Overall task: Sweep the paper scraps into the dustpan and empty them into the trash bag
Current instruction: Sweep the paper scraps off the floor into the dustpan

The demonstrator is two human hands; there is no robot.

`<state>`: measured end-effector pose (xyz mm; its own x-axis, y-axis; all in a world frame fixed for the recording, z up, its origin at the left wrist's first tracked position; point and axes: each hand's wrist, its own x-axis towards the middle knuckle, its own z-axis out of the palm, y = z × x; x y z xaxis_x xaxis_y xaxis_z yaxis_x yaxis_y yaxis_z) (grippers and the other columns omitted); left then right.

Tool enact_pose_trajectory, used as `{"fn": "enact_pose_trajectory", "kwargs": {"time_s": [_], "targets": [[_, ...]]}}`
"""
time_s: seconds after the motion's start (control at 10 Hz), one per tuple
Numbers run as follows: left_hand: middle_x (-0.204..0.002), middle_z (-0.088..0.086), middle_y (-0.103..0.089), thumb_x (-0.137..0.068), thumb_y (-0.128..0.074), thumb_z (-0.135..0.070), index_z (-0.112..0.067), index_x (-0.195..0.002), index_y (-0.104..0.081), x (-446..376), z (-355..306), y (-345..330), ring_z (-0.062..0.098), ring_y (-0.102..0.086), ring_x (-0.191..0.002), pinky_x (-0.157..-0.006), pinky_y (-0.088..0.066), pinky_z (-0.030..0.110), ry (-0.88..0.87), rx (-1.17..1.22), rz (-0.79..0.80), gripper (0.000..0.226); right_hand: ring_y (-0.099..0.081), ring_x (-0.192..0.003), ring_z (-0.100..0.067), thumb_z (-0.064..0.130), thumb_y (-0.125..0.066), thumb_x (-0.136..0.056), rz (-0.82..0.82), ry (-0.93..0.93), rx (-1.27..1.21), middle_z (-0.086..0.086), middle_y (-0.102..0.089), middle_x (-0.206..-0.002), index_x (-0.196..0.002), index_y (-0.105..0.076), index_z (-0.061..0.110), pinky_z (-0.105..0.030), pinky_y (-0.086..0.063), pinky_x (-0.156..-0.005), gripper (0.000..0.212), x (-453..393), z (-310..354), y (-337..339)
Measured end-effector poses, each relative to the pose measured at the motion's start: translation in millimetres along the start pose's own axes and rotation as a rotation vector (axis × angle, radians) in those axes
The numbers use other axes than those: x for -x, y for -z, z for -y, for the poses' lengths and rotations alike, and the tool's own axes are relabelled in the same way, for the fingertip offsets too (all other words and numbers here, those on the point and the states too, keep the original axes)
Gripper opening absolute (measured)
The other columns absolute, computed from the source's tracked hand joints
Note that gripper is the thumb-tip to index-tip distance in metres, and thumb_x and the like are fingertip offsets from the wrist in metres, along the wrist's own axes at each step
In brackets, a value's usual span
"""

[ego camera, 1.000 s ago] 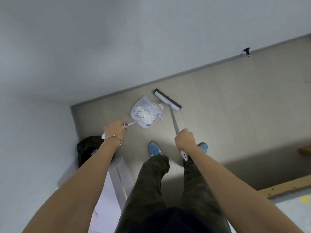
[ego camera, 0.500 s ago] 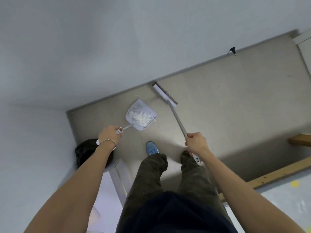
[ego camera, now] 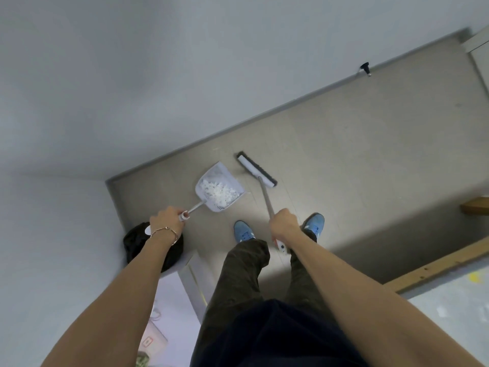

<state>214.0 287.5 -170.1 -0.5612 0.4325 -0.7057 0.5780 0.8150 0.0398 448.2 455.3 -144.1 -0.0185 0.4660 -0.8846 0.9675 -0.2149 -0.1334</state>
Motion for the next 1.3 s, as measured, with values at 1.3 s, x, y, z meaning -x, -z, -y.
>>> {"fn": "enact_pose_trajectory", "kwargs": {"time_s": [1.3], "targets": [[-0.093,-0.003,-0.069,-0.090,-0.052,-0.024,-0.037,-0.099,-0.068,-38.9,70.1,30.6,0.020,-0.060,-0.100,-0.083,-0.030,0.033,-0.294,-0.497,0.013,0.023,-0.058,-0.050,-0.017,0.015,-0.045,-0.086,0.323,-0.259,-0.530,-0.011,-0.063,-0.080,-0.110,-0.057,0.000,-0.031,-0.055,-0.050,0.030,17.5,10.8,-82.0]]}}
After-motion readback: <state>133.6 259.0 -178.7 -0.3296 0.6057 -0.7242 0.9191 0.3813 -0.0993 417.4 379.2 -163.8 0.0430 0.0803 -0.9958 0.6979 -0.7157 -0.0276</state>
